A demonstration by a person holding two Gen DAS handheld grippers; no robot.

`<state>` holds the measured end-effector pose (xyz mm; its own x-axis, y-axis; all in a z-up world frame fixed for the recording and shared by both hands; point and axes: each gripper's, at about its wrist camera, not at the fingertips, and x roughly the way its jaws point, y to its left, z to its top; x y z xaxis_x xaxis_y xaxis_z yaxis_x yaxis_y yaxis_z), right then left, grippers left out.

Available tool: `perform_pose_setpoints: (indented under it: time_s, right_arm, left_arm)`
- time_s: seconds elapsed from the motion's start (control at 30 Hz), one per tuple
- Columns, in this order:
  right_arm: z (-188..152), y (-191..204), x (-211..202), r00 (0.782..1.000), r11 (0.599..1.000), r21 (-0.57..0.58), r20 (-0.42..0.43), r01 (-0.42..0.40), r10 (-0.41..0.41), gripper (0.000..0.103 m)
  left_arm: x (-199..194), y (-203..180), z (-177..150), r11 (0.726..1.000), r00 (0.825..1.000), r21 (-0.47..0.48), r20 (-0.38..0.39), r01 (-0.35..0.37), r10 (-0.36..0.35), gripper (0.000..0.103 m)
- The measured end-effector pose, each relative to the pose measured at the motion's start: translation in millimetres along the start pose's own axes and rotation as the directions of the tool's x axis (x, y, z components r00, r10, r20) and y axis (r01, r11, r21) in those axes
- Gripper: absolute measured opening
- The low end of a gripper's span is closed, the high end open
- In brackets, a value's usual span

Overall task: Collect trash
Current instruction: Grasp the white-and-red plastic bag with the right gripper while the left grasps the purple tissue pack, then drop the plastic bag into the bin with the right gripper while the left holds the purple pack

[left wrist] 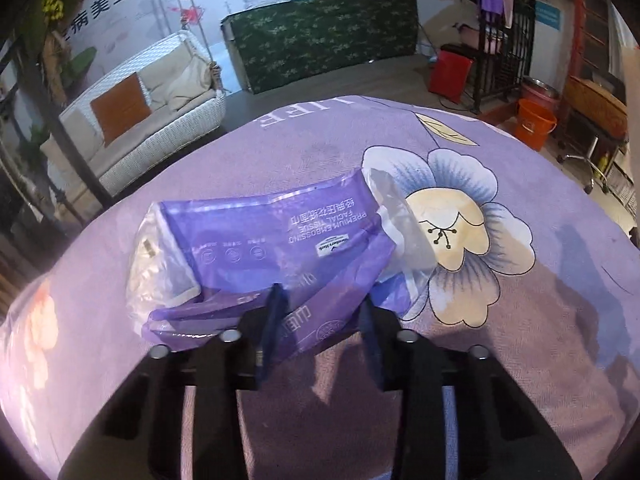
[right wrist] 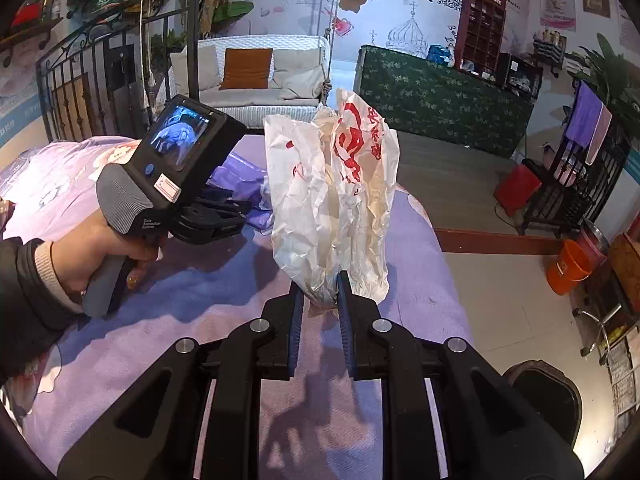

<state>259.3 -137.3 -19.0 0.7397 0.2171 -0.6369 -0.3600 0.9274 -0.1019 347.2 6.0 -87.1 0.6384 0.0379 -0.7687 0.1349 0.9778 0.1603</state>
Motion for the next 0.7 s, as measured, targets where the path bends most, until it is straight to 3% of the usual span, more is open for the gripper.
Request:
perform_pose_setpoints:
  time_s: [0.2,0.43,0.7]
  right_arm:
    - [-6.4,2.4,-7.1,1.0,1.0,0.021,0.014,-0.005,0.005,0.018]
    - [-18.1,1.3,-25.5,1.0,0.998,0.067,0.027,-0.014,0.012,0.018]
    - [-32.3,-3.4,-55.9,0.999,0.993,0.114,0.049,0.001,-0.006,0.018]
  left_arm:
    - [-29.0,0.6,-12.4,0.996,0.998,-0.077,0.042,0.055,-0.052,0.013]
    - [-85.1,0.5,-31.8,0.985,0.985,-0.141,0.153,0.101,-0.079,0.012]
    - [-136.1,-13.0,-55.0,0.974,0.962,-0.153,0.244,0.166,-0.125,0.012]
